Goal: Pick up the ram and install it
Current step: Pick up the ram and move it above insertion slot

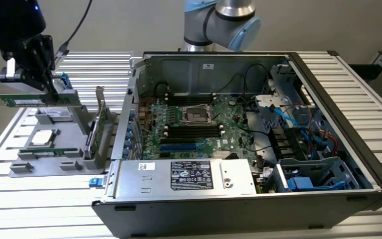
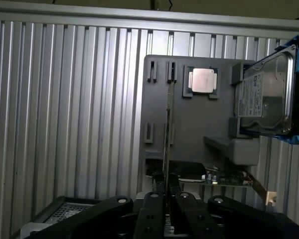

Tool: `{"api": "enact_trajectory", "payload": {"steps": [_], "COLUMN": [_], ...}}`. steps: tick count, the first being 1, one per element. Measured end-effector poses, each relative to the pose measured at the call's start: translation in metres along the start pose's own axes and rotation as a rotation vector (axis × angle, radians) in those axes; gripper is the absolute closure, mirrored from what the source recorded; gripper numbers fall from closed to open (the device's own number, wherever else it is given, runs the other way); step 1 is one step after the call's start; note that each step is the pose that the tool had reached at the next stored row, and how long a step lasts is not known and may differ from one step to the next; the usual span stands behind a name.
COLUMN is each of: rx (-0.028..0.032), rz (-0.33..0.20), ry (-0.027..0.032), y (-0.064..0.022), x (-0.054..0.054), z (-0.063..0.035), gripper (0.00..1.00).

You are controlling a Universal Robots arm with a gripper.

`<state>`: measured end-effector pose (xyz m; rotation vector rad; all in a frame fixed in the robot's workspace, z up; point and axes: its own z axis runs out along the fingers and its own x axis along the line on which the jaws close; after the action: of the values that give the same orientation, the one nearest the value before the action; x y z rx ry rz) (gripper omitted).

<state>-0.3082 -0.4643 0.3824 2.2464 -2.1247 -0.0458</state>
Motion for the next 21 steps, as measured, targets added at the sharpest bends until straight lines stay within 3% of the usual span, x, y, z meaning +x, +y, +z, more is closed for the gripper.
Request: {"api": "enact_trajectory", "payload": {"steps": [11,21], "rx": [-0.0013,-0.0016], "rz": [-0.026,-0.043], "ry": [-0.0066,-0.0127], "y": [-0.0368,-0.0761], "x": [0.002,0.004], "z": [-0.0073,-0.0123], "gripper": [0.87,0.87]}}
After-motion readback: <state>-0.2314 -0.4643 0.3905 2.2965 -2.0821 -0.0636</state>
